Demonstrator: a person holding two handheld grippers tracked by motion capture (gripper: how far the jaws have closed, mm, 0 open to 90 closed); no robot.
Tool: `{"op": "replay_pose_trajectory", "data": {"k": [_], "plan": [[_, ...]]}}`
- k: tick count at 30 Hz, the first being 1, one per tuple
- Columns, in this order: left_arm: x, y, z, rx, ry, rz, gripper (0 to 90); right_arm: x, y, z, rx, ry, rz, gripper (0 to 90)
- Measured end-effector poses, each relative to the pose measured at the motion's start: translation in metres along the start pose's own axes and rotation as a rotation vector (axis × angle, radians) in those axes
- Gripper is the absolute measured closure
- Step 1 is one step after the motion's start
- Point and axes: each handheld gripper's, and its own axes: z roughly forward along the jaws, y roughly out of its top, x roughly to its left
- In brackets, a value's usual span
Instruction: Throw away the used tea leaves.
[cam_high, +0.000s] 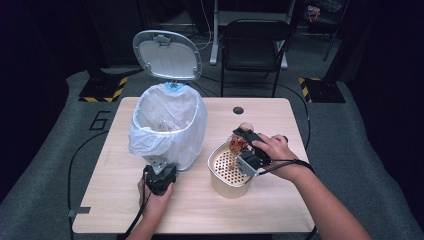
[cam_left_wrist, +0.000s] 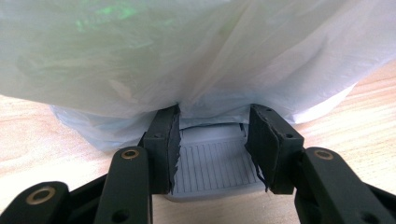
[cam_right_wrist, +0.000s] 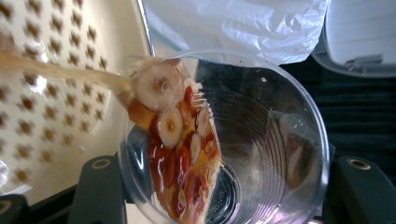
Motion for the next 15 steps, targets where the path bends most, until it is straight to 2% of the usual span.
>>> {"op": "replay_pose_trajectory", "data": {"k": [1,2,3,4,5,6,7,8,10,12,13,14,15], "plan": [[-0.001,0.0,0.001,-0.016,-0.003,-0.019,54.0,0.001,0.001,0.001,0.01,0.005,-0.022,37.7],[-0.001,0.0,0.0,-0.009,-0.002,-0.011,54.0,0.005,0.003,0.002,0.036,-0.031,-0.111,37.8],[-0.001,0.0,0.001,-0.015,-0.003,-0.018,54.0,0.006,0.004,0.003,0.042,-0.029,-0.127,37.8],[0.0,0.0,0.0,0.002,0.001,-0.001,54.0,0.006,0.004,0.003,0.042,-0.029,-0.127,37.8],[0.0,0.0,0.0,0.003,-0.001,0.003,54.0,0.007,0.006,0.003,0.051,-0.048,-0.148,37.8],[0.0,0.0,0.0,0.004,0.0,0.004,54.0,0.009,0.006,0.004,0.056,-0.062,-0.173,37.8],[0.0,0.0,0.0,0.003,0.001,0.004,54.0,0.011,0.007,0.005,0.06,-0.075,-0.224,37.8],[0.0,0.0,0.0,0.003,0.001,0.004,54.0,0.011,0.007,0.005,0.06,-0.075,-0.224,37.8],[0.0,0.0,0.0,-0.002,-0.002,-0.006,54.0,0.013,0.008,0.006,0.058,-0.095,-0.317,37.7],[0.0,0.0,0.0,0.005,0.0,0.003,54.0,0.014,0.01,0.004,0.065,-0.115,-0.371,37.7],[-0.001,0.0,0.0,-0.01,-0.004,-0.014,54.0,0.014,0.011,0.004,0.058,-0.12,-0.389,37.7],[0.0,0.0,0.0,0.007,0.0,0.003,54.0,0.014,0.011,0.004,0.057,-0.124,-0.396,37.7],[0.0,0.0,0.0,0.0,-0.003,-0.003,54.0,0.015,0.011,0.004,0.058,-0.146,-0.41,37.7]]}}
